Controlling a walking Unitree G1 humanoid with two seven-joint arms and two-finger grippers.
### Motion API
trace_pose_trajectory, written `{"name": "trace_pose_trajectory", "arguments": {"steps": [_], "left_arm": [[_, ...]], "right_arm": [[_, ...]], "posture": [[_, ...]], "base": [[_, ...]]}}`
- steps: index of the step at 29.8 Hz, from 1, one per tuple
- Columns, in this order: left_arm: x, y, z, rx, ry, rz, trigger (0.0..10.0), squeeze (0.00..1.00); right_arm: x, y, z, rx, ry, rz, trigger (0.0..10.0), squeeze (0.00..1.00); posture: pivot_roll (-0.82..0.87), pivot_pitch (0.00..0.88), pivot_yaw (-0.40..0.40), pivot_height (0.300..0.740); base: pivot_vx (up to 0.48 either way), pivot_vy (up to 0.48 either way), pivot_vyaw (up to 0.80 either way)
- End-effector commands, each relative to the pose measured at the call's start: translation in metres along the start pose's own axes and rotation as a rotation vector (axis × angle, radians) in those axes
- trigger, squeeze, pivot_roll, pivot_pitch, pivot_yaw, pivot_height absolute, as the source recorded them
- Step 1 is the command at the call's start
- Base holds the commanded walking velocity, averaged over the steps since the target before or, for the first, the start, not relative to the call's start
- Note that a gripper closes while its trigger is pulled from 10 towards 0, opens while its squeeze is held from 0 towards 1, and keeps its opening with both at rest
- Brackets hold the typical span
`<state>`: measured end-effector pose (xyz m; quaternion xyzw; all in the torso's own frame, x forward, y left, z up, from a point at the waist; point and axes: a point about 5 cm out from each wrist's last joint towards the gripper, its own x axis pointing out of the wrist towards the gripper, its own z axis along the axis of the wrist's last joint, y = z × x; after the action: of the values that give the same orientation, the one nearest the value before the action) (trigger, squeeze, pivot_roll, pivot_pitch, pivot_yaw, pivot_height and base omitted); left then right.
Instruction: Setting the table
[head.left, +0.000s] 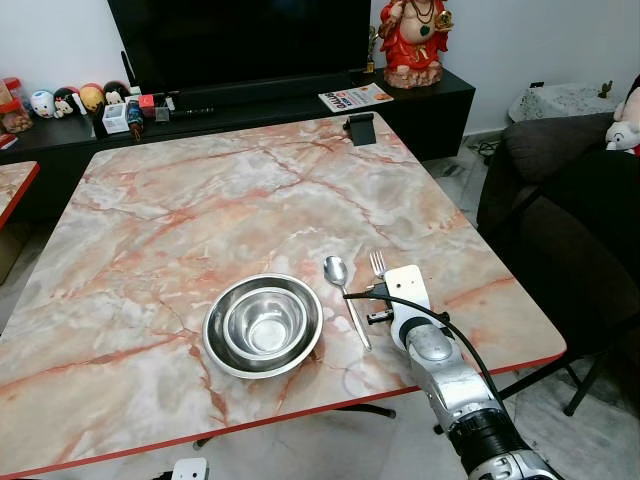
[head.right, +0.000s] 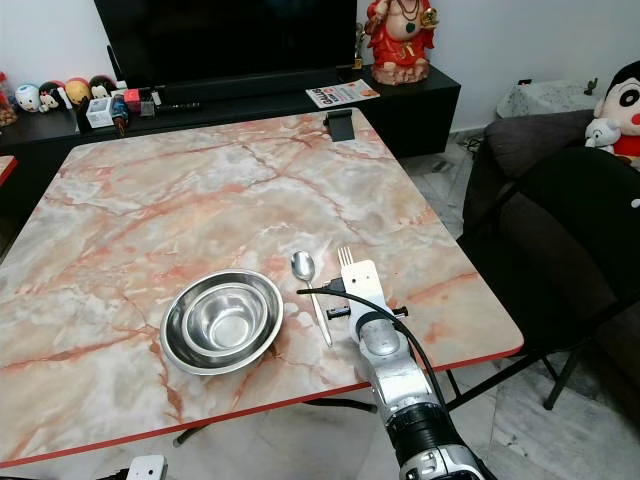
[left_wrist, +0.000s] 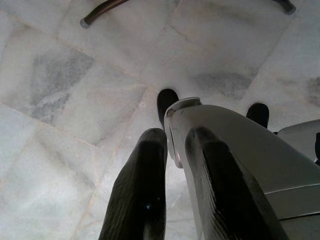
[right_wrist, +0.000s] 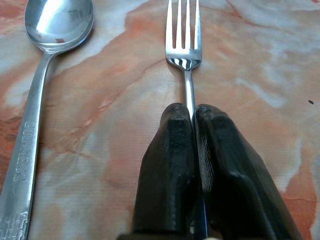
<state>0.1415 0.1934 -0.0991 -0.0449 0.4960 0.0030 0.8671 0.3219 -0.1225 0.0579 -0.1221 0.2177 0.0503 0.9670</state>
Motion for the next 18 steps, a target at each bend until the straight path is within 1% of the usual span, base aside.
{"name": "trace_pose_trajectory", "arguments": {"steps": [1,2,3,9,15,18], "left_arm": [[-0.001,0.004,-0.001,0.002,0.008,0.011,10.0,0.00],[-0.001,0.004,-0.001,0.002,0.008,0.011,10.0,0.00],[0.000,0.003,0.000,0.002,0.006,0.011,10.0,0.00],[0.000,0.002,0.000,-0.002,0.006,0.011,10.0,0.00],[0.000,0.002,0.000,-0.004,0.004,0.011,10.0,0.00],[0.000,0.002,0.000,-0.001,0.004,0.008,10.0,0.00]], "right_arm": [[0.001,0.002,-0.004,0.003,0.026,0.000,10.0,0.00],[0.001,0.002,-0.004,0.003,0.026,0.000,10.0,0.00],[0.001,0.007,-0.003,0.009,0.017,0.022,10.0,0.00],[0.001,0.016,0.001,0.016,-0.003,0.059,10.0,0.00],[0.001,0.018,0.006,0.025,-0.024,0.072,10.0,0.00],[0.001,0.016,0.003,0.019,-0.009,0.057,10.0,0.00]], "posture": [[-0.04,0.000,0.072,0.740],[-0.04,0.000,0.072,0.740],[-0.03,0.001,0.068,0.740],[-0.03,0.000,0.066,0.740],[-0.03,0.000,0.065,0.740],[-0.03,0.000,0.064,0.740]], "base": [[0.000,0.000,0.00],[0.000,0.000,0.00],[0.000,0.000,0.00],[0.000,0.000,0.00],[0.000,0.000,0.00],[0.000,0.000,0.00]]}}
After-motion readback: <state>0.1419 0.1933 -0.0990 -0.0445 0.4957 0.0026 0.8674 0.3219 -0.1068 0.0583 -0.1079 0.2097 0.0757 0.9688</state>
